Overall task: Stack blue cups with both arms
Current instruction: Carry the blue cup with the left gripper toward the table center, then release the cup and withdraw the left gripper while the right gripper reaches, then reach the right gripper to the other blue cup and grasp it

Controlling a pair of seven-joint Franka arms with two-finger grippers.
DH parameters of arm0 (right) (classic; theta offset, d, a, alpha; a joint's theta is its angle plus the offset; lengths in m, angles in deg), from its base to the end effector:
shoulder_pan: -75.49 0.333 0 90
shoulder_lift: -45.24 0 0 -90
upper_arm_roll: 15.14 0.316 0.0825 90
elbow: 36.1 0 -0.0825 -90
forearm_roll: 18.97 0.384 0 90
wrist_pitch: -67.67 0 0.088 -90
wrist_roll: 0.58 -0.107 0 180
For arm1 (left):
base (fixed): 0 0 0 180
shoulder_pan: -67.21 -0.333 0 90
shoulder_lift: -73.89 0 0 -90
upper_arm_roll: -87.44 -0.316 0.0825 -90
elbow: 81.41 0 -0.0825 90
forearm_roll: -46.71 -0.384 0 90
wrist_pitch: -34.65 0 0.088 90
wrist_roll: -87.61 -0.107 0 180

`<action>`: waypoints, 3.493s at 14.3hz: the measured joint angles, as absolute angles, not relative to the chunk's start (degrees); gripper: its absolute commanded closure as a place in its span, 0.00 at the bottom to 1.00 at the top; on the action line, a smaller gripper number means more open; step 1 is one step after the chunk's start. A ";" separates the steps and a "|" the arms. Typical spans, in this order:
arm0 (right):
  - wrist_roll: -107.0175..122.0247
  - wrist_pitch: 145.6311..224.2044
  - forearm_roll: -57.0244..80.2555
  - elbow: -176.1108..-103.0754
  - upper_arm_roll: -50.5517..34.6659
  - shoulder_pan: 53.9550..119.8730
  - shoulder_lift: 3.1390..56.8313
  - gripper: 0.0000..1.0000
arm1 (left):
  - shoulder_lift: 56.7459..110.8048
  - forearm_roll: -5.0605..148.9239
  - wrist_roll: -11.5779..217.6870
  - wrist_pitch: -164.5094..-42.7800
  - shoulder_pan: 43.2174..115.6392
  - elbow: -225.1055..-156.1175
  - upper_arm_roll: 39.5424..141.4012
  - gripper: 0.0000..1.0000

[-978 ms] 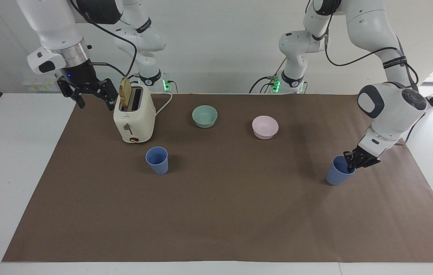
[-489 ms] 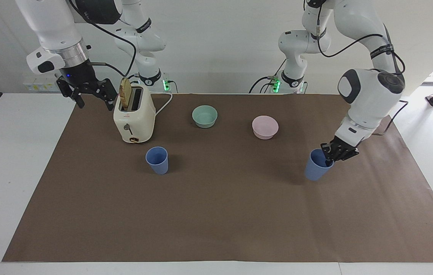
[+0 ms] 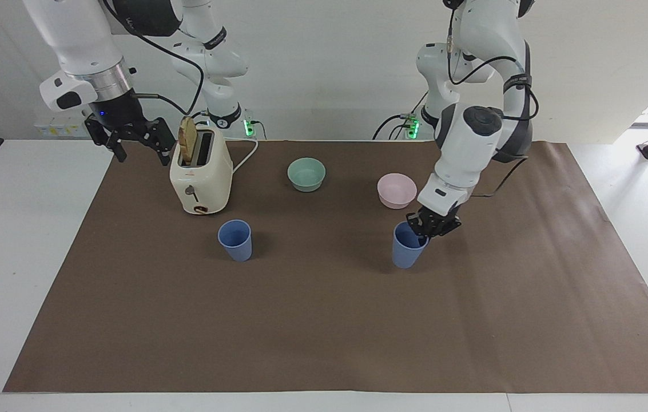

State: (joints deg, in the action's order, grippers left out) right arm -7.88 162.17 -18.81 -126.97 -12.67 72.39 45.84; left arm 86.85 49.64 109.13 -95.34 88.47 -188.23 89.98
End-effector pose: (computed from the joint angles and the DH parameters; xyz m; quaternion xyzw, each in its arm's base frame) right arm 0.5592 -0.0057 0.6303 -0.9969 0.0692 -0.0368 0.0033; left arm 0.5775 -0.2545 0.4138 0.9957 -0.0042 0.0722 0.0582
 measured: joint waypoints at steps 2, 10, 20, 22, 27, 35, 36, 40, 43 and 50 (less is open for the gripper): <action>-7.88 162.17 -18.81 -126.97 -12.70 72.06 45.85 0.00 | 87.32 49.31 111.94 -95.96 91.68 -188.82 89.98 1.00; -7.88 162.17 -18.81 -126.99 -12.73 72.03 45.85 0.00 | 88.01 48.28 116.52 -99.93 97.71 -192.87 89.94 0.06; -7.88 162.18 -18.81 -127.84 -12.73 72.03 45.87 0.00 | 81.01 48.02 108.57 -93.98 92.35 -192.45 88.21 0.00; -7.88 163.61 -18.81 -129.73 -12.72 72.05 45.84 0.00 | 77.40 47.98 102.02 -89.64 87.71 -191.64 88.03 0.00; -7.88 174.54 -18.38 -135.97 -12.25 73.73 43.27 0.00 | 74.96 47.97 87.46 -74.04 77.91 -180.94 87.76 0.00; -8.77 183.64 -18.29 -139.42 -12.15 78.94 33.59 0.00 | 74.91 47.80 82.95 -54.42 71.54 -167.10 87.38 0.00; -8.77 185.00 -18.29 -140.67 -12.20 78.90 33.48 0.00 | 74.93 47.80 82.83 -53.74 71.15 -167.08 87.34 0.00; -8.77 188.22 -18.29 -144.33 -12.12 79.12 32.08 0.00 | 75.05 47.80 80.68 -53.10 70.51 -167.07 87.07 0.00; -9.19 190.77 -18.27 -145.37 -12.07 79.99 30.41 0.72 | 74.69 47.80 79.83 -53.11 70.50 -166.83 86.90 0.00; -10.34 191.42 -18.26 -145.57 -12.12 81.75 30.11 1.00 | 74.06 47.80 79.63 -52.71 70.49 -166.80 86.87 0.00</action>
